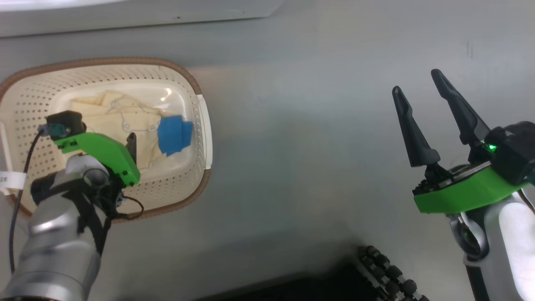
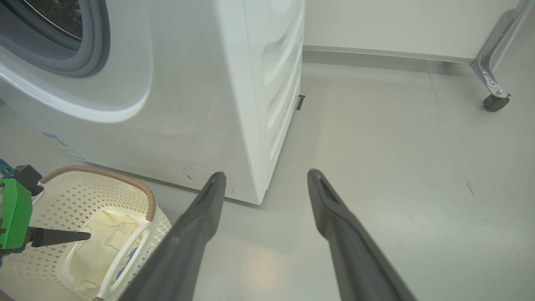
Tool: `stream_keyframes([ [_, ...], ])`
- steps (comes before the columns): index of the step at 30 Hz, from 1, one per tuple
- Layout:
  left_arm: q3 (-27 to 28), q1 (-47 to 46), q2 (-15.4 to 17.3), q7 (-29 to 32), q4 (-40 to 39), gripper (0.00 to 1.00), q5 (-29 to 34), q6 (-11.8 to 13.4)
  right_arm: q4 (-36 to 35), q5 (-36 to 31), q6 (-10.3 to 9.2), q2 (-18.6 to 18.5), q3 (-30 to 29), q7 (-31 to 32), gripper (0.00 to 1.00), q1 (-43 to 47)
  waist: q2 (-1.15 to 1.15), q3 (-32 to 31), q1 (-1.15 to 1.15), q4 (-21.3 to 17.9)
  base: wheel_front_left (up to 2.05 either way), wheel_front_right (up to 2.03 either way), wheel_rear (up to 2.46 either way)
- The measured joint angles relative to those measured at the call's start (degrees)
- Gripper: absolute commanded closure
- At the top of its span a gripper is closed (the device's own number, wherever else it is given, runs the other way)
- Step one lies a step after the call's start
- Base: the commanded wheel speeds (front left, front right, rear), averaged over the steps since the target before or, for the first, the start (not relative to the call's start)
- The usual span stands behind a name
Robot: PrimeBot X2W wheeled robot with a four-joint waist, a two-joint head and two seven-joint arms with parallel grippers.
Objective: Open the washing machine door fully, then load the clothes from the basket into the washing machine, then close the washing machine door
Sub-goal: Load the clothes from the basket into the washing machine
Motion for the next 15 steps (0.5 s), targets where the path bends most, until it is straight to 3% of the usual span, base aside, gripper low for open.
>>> stream_keyframes([
  [9, 0.3, -7.3, 3.0, 2.5, 3.5, 0.0, -0.9, -0.4, -1.7, 0.7, 0.0, 0.8, 0.0, -1.0, 0.0, -1.3, 0.0, 8.2, 0.0, -2.5, 0.0, 0.0, 0.0],
  [15, 0.1, -10.2, 4.2, 4.6, 4.3, 0.0, -0.8, 0.9, -2.0, 1.1, 0.0, 1.4, 0.8, -2.1, 0.0, -2.5, 0.0, 12.5, 0.0, -4.0, 0.0, 0.0, 0.0],
])
